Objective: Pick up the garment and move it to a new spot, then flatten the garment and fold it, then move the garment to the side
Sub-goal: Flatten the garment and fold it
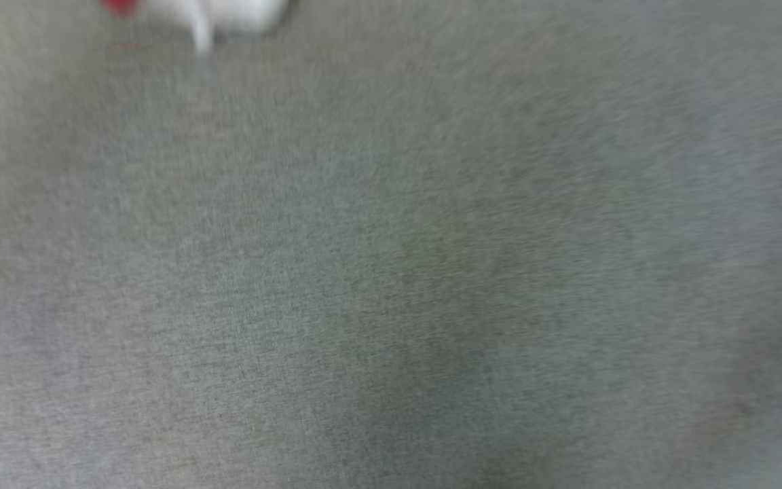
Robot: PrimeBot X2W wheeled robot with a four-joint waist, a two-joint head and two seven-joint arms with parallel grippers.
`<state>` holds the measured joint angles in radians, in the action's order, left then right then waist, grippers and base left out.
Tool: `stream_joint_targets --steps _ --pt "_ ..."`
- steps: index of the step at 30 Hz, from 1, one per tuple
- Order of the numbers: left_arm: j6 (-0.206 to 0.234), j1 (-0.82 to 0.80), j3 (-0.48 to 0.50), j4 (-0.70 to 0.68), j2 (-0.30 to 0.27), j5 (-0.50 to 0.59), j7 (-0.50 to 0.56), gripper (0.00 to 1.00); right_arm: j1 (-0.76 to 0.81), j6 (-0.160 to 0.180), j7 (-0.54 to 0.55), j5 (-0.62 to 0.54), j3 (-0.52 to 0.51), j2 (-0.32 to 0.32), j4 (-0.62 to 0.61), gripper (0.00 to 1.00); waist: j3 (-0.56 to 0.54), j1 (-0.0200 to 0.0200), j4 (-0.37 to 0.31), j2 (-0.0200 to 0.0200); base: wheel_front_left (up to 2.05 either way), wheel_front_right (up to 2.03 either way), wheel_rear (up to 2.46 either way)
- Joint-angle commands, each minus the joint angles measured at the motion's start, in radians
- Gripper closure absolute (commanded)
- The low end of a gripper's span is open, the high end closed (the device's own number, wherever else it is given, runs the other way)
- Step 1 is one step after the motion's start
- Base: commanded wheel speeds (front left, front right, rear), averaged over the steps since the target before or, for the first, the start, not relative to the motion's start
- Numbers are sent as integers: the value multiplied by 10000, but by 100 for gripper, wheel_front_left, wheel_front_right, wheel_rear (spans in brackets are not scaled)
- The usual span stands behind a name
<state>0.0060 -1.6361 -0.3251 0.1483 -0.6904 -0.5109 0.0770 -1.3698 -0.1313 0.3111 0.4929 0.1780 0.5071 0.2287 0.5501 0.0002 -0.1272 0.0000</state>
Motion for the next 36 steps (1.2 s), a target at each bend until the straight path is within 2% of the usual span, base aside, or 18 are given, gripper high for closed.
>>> stream_joint_targets --steps 1,7,13,18,26,32,36 --pt "-62 -705 -120 793 324 207 -335 100 -656 12 -471 -291 134 -30 556 100 755 -2 322 0 0 0 0" --pt "-155 -2370 -432 3106 1143 795 -1745 100 -2044 14 -2483 -1412 445 -385 2435 100 1318 -2 669 0 0 0 0" --pt "-491 -1417 -790 4330 1741 745 -2969 100 -1653 12 -4099 -1760 791 -952 3930 100 1346 -2 957 0 0 0 0" --pt "-635 660 -1062 4380 2158 583 -3367 100 -412 11 -5120 -1577 1666 -1015 4621 100 958 -2 1160 0 0 0 0" --pt "-455 4976 -1293 3129 2516 616 -3439 100 2093 11 -5527 -701 3109 -632 5068 100 -297 -2 1391 0 0 0 0" --pt "-105 8381 -1239 2006 2316 452 -3443 100 3991 11 -5695 -1 4464 -398 4586 100 -1430 -2 1419 0 0 0 0" --pt "187 10398 -1091 1537 1891 319 -3444 100 5173 11 -5748 438 5122 -187 4274 100 -2116 -2 1429 0 0 0 0"
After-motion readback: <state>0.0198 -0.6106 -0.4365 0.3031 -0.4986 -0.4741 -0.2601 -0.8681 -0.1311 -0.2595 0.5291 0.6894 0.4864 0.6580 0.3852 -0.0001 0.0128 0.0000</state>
